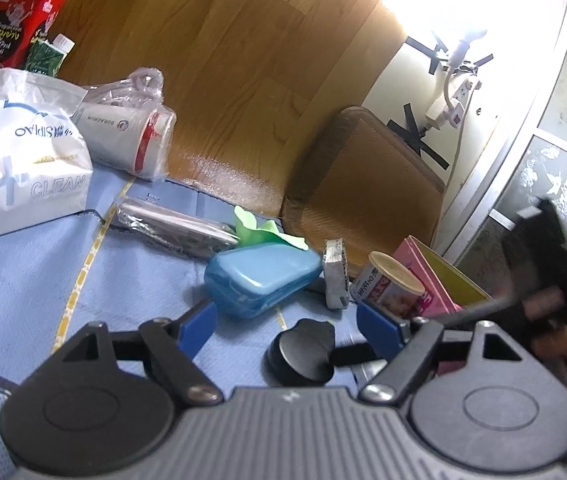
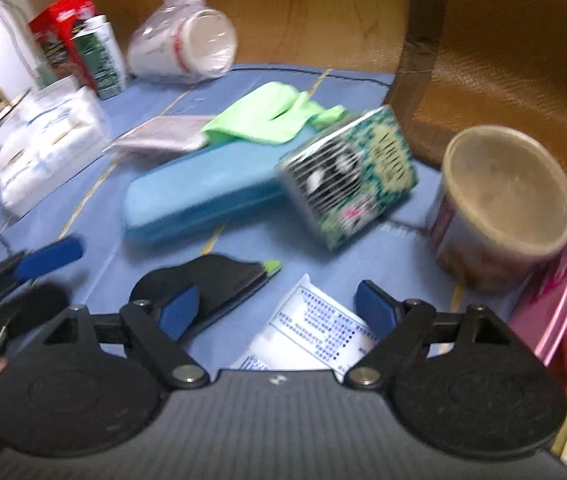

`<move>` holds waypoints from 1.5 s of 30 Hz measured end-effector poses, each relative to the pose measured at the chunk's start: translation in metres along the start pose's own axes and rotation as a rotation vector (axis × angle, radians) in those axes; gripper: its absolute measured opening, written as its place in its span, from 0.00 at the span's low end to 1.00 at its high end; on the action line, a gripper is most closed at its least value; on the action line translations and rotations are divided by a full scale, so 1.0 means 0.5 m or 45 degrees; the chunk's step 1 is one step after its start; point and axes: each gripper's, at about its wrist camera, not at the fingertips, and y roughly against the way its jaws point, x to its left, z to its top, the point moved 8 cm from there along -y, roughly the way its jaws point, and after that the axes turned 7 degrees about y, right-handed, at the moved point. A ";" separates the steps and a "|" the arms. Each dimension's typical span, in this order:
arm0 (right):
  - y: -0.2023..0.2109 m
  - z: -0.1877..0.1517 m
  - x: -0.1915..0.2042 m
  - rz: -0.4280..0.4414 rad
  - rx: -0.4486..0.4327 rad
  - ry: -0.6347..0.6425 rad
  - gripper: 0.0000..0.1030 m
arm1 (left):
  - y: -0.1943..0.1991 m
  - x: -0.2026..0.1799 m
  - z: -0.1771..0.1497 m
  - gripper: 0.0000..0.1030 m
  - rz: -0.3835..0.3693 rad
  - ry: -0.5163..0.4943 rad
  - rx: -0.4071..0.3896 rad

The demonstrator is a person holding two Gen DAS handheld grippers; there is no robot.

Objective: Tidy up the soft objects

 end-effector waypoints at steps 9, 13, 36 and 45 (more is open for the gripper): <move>0.063 -0.112 0.110 0.102 -0.164 0.074 0.85 | -0.007 -0.009 -0.006 0.78 -0.009 -0.034 0.028; 0.139 -0.149 0.103 0.039 -0.420 0.013 0.84 | -0.008 -0.019 -0.013 0.78 -0.042 -0.065 0.045; 0.164 -0.319 0.091 -0.363 -0.572 0.093 0.56 | -0.001 -0.244 -0.177 0.61 -0.313 -0.326 0.392; 0.316 -0.291 -0.013 -0.574 -0.855 -0.040 0.52 | -0.044 -0.475 -0.121 0.61 -0.566 -0.506 0.298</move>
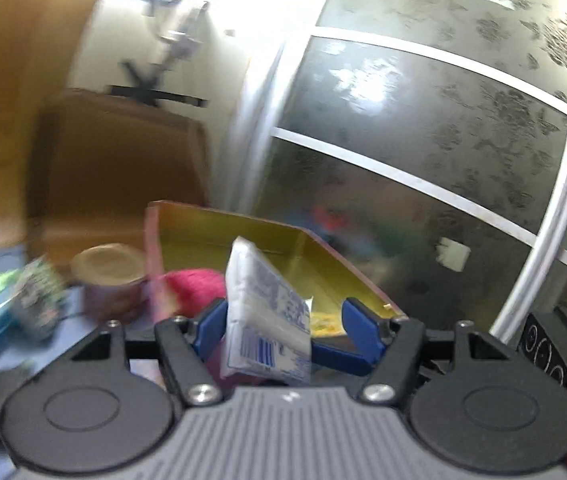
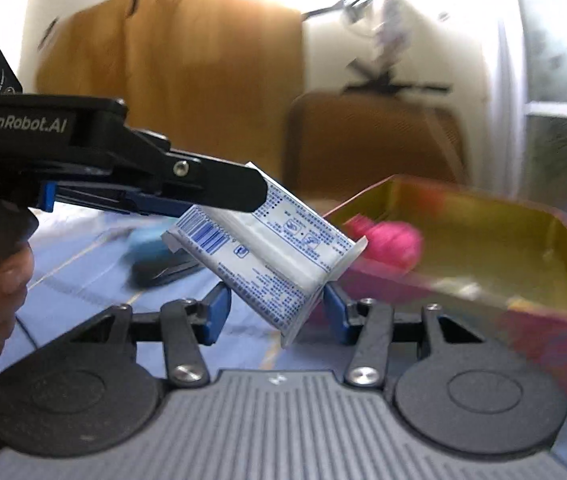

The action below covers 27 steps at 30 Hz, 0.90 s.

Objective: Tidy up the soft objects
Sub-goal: 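Carry the wet-wipe packet into the pink tin and release it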

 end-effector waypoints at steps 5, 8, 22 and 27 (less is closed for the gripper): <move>-0.003 0.011 -0.091 -0.131 -0.041 -0.065 0.50 | -0.135 -0.056 0.008 0.59 -0.074 -0.037 0.080; -0.025 0.000 -0.138 -0.215 -0.008 -0.077 0.39 | -0.197 -0.077 0.002 0.59 -0.075 -0.063 0.122; -0.010 -0.062 -0.242 -0.474 0.014 -0.228 0.40 | -0.271 -0.050 -0.034 0.69 0.078 -0.028 0.206; 0.011 -0.045 -0.210 -0.431 -0.029 -0.238 0.40 | -0.179 -0.039 -0.033 0.73 0.070 -0.007 0.128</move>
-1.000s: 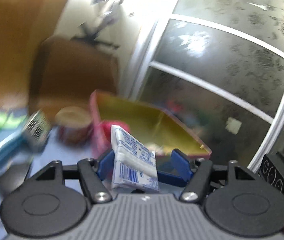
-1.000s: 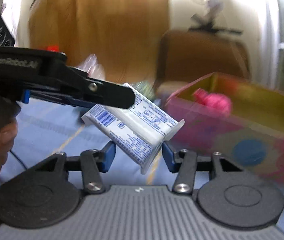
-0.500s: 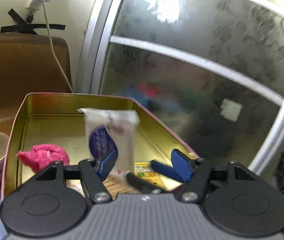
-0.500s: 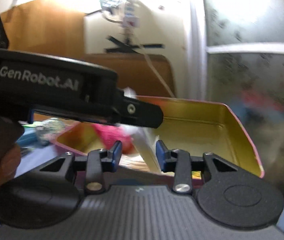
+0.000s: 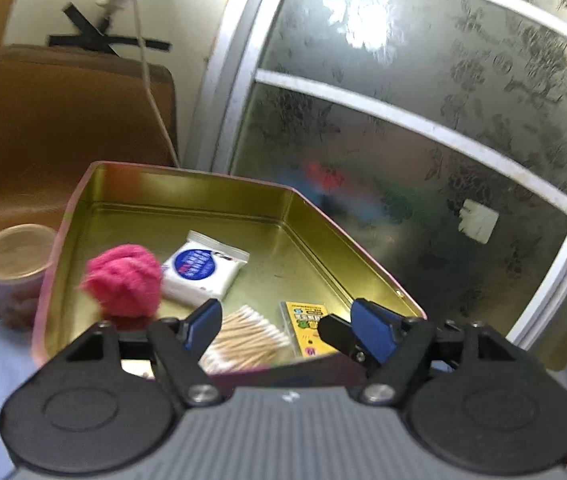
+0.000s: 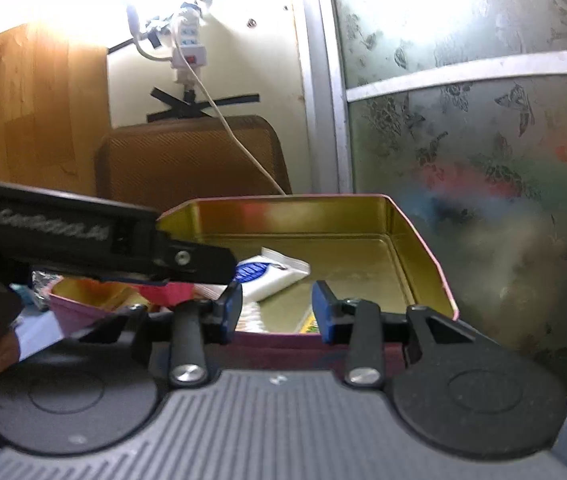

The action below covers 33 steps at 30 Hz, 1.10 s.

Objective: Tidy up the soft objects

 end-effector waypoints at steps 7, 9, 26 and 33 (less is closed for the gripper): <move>0.029 0.010 0.123 0.194 0.011 0.080 0.41 | 0.185 0.134 -0.041 0.73 0.125 0.104 -0.135; 0.030 0.006 0.178 0.285 0.041 0.120 0.41 | 0.233 0.198 -0.059 0.73 0.223 0.155 -0.163; -0.215 0.022 0.559 0.393 0.186 0.602 0.44 | 0.392 0.448 -0.096 0.81 0.683 0.245 -0.353; -0.284 0.007 0.556 0.304 0.242 0.765 0.17 | 0.393 0.457 -0.104 0.83 0.633 0.295 -0.347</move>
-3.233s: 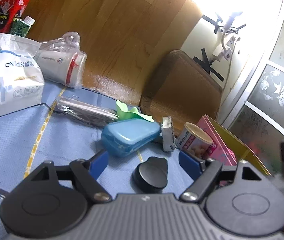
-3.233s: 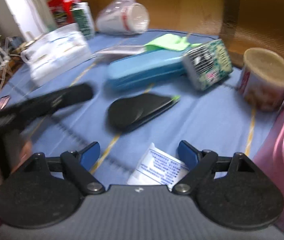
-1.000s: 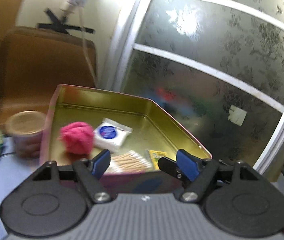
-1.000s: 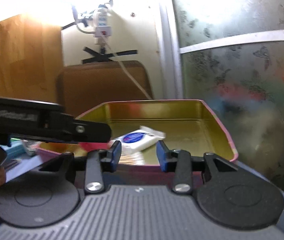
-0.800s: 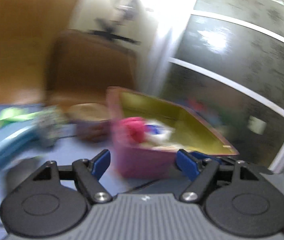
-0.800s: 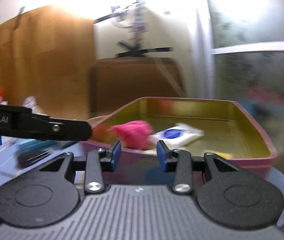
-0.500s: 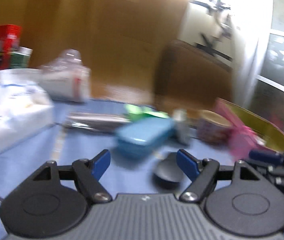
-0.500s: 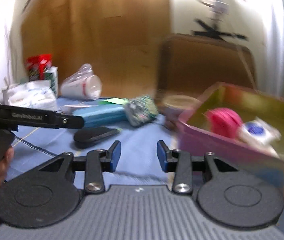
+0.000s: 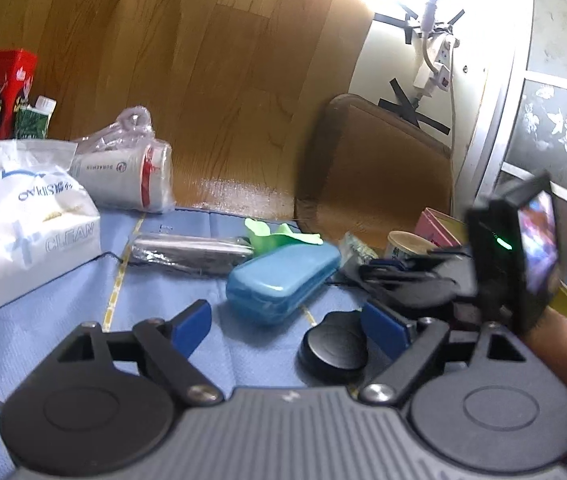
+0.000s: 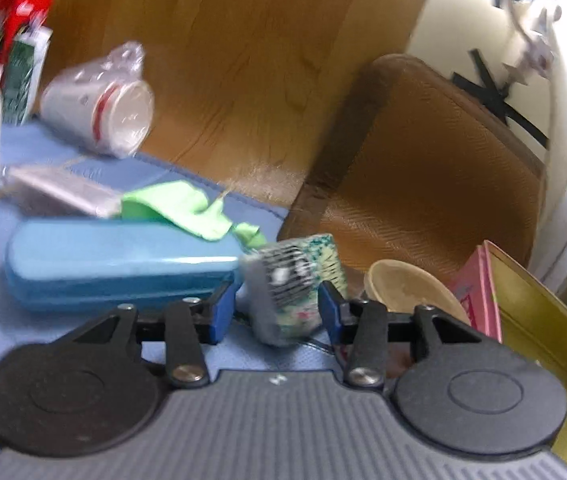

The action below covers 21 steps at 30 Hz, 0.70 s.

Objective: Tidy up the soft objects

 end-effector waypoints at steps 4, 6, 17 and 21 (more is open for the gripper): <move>0.079 -0.026 0.006 0.029 -0.062 0.079 0.02 | 0.000 0.010 0.002 0.83 -0.011 0.040 0.003; 0.141 -0.051 0.016 0.040 -0.105 0.137 0.02 | 0.004 0.011 0.002 0.83 -0.021 0.049 -0.003; 0.262 -0.117 0.004 0.159 -0.171 0.110 0.11 | 0.008 -0.008 -0.008 0.83 -0.010 0.044 0.002; 0.178 -0.061 -0.017 0.369 -0.098 -0.267 0.32 | 0.012 0.007 -0.004 0.83 0.013 0.081 -0.015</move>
